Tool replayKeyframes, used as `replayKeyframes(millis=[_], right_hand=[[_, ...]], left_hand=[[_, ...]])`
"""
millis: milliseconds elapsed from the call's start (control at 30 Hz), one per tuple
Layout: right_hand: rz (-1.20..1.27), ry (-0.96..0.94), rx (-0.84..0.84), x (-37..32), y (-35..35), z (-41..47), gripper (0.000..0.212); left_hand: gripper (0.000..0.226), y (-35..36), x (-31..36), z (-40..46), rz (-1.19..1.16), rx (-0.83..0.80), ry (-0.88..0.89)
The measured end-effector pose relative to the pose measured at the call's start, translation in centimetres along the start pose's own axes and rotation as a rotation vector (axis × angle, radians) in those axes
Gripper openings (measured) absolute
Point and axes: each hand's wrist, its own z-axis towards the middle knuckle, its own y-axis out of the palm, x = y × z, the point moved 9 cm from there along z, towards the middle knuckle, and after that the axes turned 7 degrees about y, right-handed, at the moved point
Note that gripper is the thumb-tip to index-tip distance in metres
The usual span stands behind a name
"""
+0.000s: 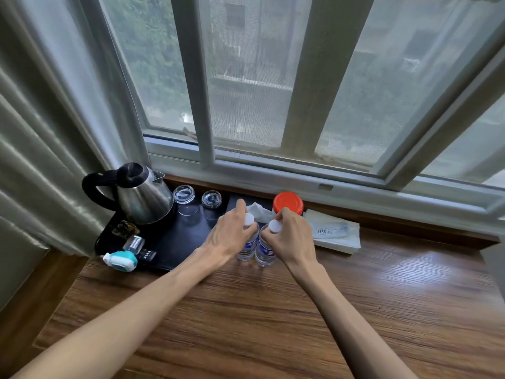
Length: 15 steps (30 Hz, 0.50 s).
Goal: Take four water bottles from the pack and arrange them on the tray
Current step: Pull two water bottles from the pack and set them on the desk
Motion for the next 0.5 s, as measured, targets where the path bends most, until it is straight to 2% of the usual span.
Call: replayKeyframes(millis=[333, 500], right_hand=[[-0.023, -0.024, -0.103, 0.6, 0.4, 0.5, 0.023], [-0.036, -0.056, -0.139, 1.3, 0.6, 0.3, 0.036]], left_hand=[[0.029, 0.3, -0.8, 0.1, -0.038, 0.002, -0.025], [0.034, 0.1, -1.0, -0.5, -0.037, 0.029, -0.042]])
